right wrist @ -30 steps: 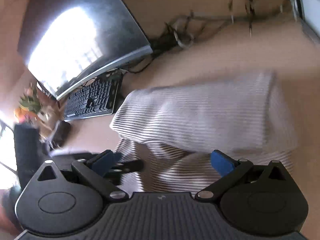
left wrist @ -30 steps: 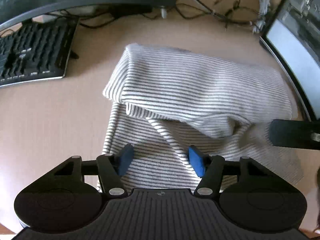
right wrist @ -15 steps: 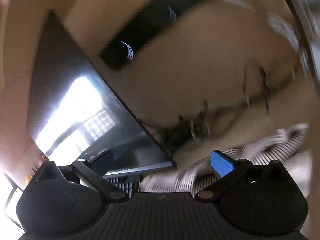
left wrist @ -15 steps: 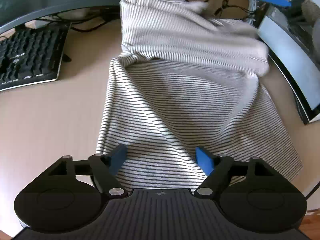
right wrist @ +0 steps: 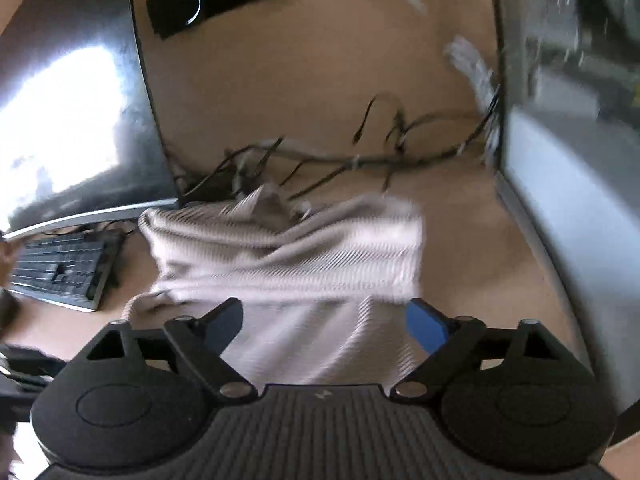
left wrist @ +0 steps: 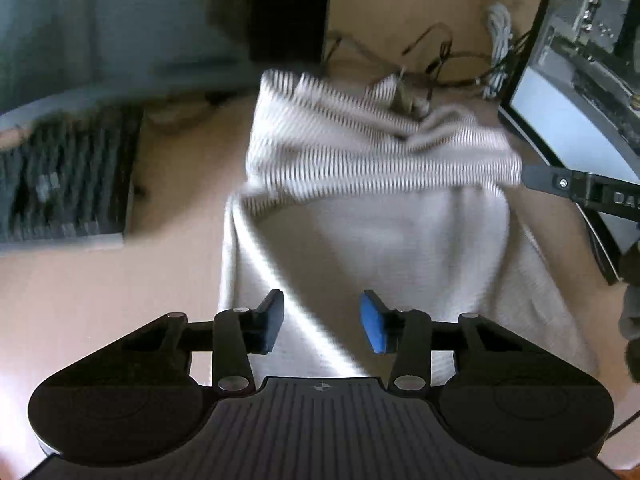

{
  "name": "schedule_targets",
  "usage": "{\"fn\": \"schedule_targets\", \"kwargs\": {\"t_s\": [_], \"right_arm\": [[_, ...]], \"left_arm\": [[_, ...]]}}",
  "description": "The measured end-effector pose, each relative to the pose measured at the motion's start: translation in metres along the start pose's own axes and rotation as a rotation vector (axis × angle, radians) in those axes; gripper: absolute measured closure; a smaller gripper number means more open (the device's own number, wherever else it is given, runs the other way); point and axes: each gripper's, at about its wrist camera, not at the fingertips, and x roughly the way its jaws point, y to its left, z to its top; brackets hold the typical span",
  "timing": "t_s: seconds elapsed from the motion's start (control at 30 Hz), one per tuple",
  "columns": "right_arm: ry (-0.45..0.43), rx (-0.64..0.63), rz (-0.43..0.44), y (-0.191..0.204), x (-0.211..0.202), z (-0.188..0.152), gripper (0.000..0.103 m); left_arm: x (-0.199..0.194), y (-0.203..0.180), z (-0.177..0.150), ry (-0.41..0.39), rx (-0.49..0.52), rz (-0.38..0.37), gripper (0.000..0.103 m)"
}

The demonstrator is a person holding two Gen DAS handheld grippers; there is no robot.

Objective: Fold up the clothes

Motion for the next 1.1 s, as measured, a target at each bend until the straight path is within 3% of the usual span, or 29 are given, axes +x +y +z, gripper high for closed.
{"fn": "schedule_targets", "kwargs": {"t_s": [0.07,0.13,0.27,0.37,0.47,0.5,0.53,0.57,0.6,0.73,0.87,0.93,0.97,1.0,1.03,1.1], "right_arm": [[-0.006,-0.007,-0.034,0.0,0.002,0.008,0.042],[0.011,-0.003,-0.042,0.0,0.012,0.016,0.053],[0.042,0.027,-0.112,0.003,0.048,0.022,0.053],[0.061,0.11,-0.184,-0.011,0.076,0.025,0.05],[0.13,0.146,-0.177,-0.023,0.107,0.024,0.048],[0.141,0.158,-0.148,-0.025,0.114,0.024,0.056],[0.145,0.177,-0.096,-0.027,0.115,0.025,0.078],[0.138,0.187,-0.07,-0.026,0.109,0.029,0.089],[0.128,0.198,-0.039,-0.024,0.103,0.034,0.089],[0.034,0.246,0.218,-0.009,0.041,0.065,0.097],[-0.023,0.18,0.351,0.02,-0.011,0.079,0.097],[-0.031,0.155,0.402,0.032,-0.029,0.078,0.098],[-0.031,0.146,0.422,0.037,-0.036,0.078,0.099],[-0.035,0.131,0.427,0.041,-0.043,0.077,0.099],[-0.052,0.116,0.406,0.041,-0.048,0.077,0.099],[-0.094,0.111,0.358,0.031,-0.057,0.078,0.098]], "left_arm": [[-0.008,-0.007,0.01,-0.066,0.072,0.051,0.056],[-0.013,-0.012,0.017,-0.123,0.151,0.108,0.056],[-0.013,-0.013,0.025,-0.145,0.201,0.167,0.055],[-0.018,-0.015,0.022,-0.155,0.208,0.159,0.044],[-0.018,-0.022,0.017,-0.172,0.252,0.146,0.036],[-0.018,-0.027,0.015,-0.181,0.285,0.147,0.034],[-0.017,-0.032,0.013,-0.19,0.317,0.15,0.033],[-0.017,-0.037,0.012,-0.206,0.354,0.151,0.029],[-0.016,-0.041,0.012,-0.221,0.38,0.149,0.025],[-0.013,-0.071,0.014,-0.326,0.507,0.137,0.024],[-0.005,-0.109,0.02,-0.447,0.65,0.103,0.016],[0.003,-0.124,0.026,-0.488,0.691,0.108,0.025],[0.005,-0.127,0.031,-0.509,0.688,0.099,0.05],[0.005,-0.127,0.038,-0.522,0.666,0.081,0.083],[0.004,-0.125,0.044,-0.52,0.645,0.086,0.097],[-0.003,-0.111,0.058,-0.513,0.557,0.085,0.097]]}}
